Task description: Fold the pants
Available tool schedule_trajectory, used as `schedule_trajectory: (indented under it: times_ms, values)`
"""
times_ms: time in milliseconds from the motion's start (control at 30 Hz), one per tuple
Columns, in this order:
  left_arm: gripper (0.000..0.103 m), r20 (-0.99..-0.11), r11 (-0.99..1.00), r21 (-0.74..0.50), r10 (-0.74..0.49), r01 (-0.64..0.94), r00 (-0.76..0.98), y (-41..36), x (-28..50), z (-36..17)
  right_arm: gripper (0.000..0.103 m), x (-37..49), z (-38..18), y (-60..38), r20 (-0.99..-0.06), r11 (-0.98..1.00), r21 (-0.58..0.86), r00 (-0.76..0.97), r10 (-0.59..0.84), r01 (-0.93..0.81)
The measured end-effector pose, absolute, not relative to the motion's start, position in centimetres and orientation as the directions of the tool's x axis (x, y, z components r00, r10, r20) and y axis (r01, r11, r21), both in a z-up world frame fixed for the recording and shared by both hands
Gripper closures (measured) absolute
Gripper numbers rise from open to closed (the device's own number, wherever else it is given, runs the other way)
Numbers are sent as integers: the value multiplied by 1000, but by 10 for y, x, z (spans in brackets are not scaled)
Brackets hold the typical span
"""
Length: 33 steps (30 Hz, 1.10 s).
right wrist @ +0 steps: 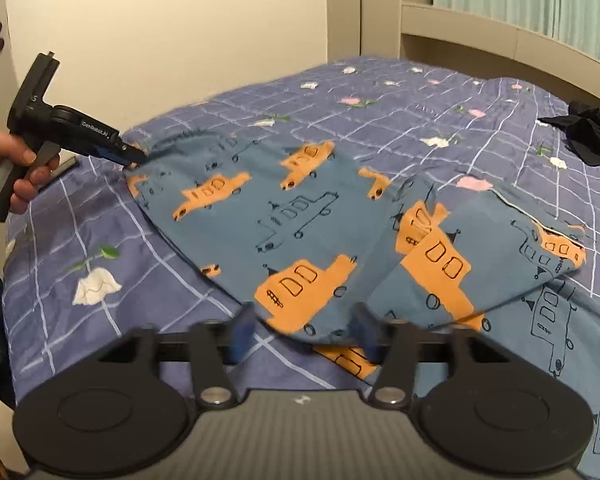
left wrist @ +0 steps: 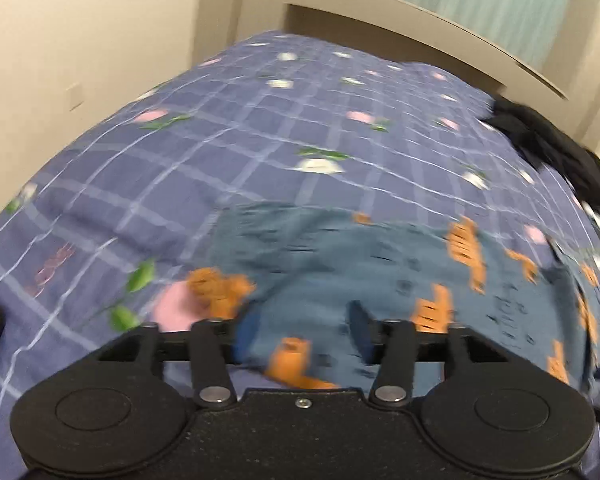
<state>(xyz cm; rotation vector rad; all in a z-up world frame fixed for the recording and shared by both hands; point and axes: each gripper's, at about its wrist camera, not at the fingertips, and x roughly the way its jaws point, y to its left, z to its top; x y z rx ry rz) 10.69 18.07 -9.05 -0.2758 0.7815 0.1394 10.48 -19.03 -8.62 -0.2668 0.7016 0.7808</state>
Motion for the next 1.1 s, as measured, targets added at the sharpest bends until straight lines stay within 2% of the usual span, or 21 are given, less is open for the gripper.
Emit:
schedule_trajectory:
  times_ms: [67, 133, 200, 333, 500, 667, 800, 933, 1100]
  values:
    - [29, -764, 976, -160, -28, -147, 645, 153, 119, -101, 38, 105, -86, -190, -672, 694, 25, 502, 544, -719]
    - [34, -826, 992, -82, -15, -93, 563, 126, 126, -120, 38, 104, -85, -195, -672, 702, 36, 503, 544, -711]
    - [34, -804, 998, 17, 52, -65, 592, 103, 120, -117, 36, 102, -84, -204, -668, 715, 44, 511, 541, -698]
    - [30, -747, 988, -153, -133, 27, 651, 75, 112, -98, 27, 93, -75, -237, -641, 743, 37, 555, 531, -669]
    - [29, -708, 976, -179, -216, 124, 673, 27, 127, -85, 27, 114, -59, -281, -619, 804, 49, 614, 490, -592]
    - [28, -701, 963, -183, -269, 199, 660, -21, 143, -87, 27, 168, -54, -312, -601, 859, 153, 644, 473, -488]
    - [28, -699, 954, -195, -298, 228, 650, -38, 160, -93, 32, 212, -56, -322, -599, 878, 181, 658, 456, -444]
    - [28, -680, 927, -261, -375, 269, 631, -52, 172, -96, 32, 265, -51, -319, -604, 865, 126, 654, 456, -486]
    - [28, -659, 894, -325, -448, 309, 603, -69, 182, -103, 32, 318, -35, -303, -644, 765, 122, 536, 546, -632]
